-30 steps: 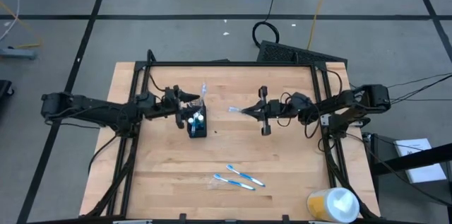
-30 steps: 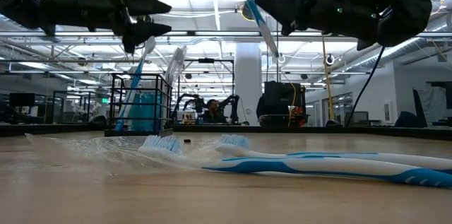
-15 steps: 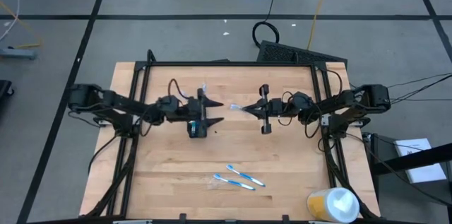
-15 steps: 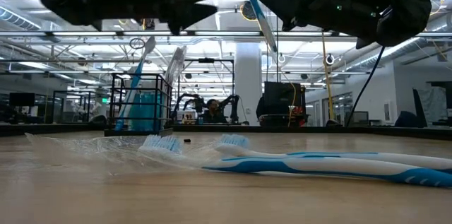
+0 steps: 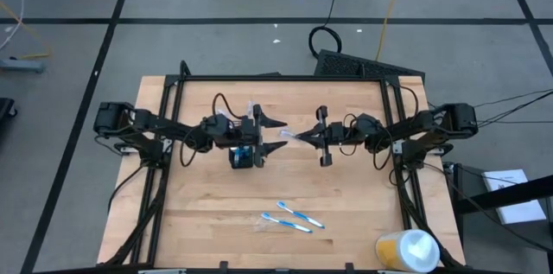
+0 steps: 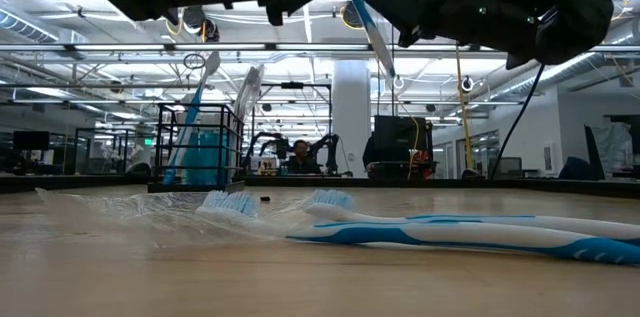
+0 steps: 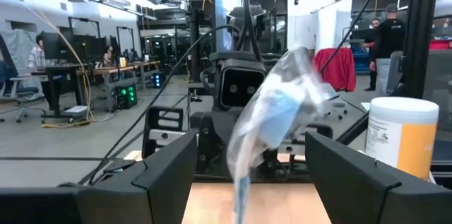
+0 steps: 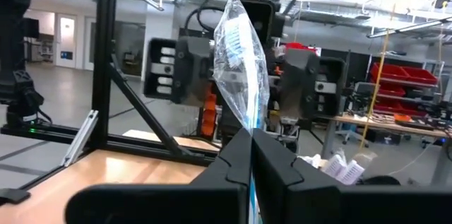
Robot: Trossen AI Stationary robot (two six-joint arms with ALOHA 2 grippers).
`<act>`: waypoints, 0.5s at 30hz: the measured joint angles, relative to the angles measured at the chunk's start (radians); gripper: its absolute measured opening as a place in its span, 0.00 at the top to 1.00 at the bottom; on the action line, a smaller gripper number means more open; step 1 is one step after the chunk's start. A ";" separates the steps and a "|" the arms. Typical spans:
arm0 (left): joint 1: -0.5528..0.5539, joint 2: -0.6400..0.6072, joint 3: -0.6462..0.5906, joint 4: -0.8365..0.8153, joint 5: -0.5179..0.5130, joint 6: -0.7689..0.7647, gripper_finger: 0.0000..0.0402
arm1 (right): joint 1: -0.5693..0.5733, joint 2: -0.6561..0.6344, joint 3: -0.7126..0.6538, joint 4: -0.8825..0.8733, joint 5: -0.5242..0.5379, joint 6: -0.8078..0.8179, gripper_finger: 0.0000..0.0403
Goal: Pick & Place toothbrushing station
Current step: Put the blue toothbrush into the black organizer
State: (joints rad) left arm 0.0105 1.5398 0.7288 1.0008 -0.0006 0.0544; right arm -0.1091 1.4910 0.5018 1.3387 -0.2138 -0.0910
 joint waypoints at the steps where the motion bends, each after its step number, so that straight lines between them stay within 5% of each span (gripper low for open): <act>1: 0.000 0.000 0.000 -0.001 0.000 0.001 0.33 | 0.005 0.000 0.000 0.003 0.000 0.000 1.00; 15: -0.002 0.136 0.080 0.056 0.001 -0.015 0.33 | 0.035 0.000 0.000 0.018 0.002 -0.003 1.00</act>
State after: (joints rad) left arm 0.0086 1.6760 0.8089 1.0572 0.0005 0.0394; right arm -0.0746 1.4910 0.5022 1.3570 -0.2114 -0.0938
